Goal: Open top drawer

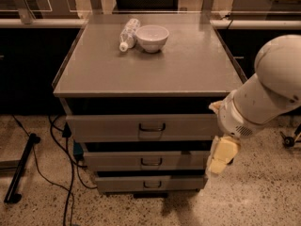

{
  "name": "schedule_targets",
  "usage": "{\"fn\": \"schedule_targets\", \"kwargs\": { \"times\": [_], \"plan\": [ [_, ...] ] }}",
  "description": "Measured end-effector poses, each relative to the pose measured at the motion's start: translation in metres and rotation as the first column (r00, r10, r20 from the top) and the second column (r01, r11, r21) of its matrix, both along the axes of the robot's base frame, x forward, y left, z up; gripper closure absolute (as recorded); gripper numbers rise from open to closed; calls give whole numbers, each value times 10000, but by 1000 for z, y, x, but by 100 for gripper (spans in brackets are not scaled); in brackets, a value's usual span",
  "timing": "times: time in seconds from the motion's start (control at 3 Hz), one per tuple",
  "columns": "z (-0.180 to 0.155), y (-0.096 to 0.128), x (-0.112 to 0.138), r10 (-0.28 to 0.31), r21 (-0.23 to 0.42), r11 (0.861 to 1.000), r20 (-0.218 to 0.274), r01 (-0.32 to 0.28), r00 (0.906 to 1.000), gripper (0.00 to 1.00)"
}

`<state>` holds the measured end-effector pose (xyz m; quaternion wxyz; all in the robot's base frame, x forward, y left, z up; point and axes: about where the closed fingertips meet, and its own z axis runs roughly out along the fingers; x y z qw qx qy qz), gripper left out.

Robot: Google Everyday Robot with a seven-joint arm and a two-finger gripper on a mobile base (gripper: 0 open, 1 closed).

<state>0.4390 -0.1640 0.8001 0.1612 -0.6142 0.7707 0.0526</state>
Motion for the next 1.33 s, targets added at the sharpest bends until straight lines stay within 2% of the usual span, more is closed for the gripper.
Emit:
{"fn": "schedule_targets", "kwargs": {
  "times": [0.33, 0.67, 1.0, 1.33],
  "plan": [
    [-31, 4, 8, 172, 81, 9998, -178, -171, 9997, 0],
    [-52, 6, 16, 247, 378, 9990, -6, -247, 9997, 0],
    [-63, 6, 21, 288, 765, 9965, 628, -336, 9976, 0],
    [-72, 6, 26, 1040, 750, 9907, 1229, -1137, 9870, 0]
  ]
}}
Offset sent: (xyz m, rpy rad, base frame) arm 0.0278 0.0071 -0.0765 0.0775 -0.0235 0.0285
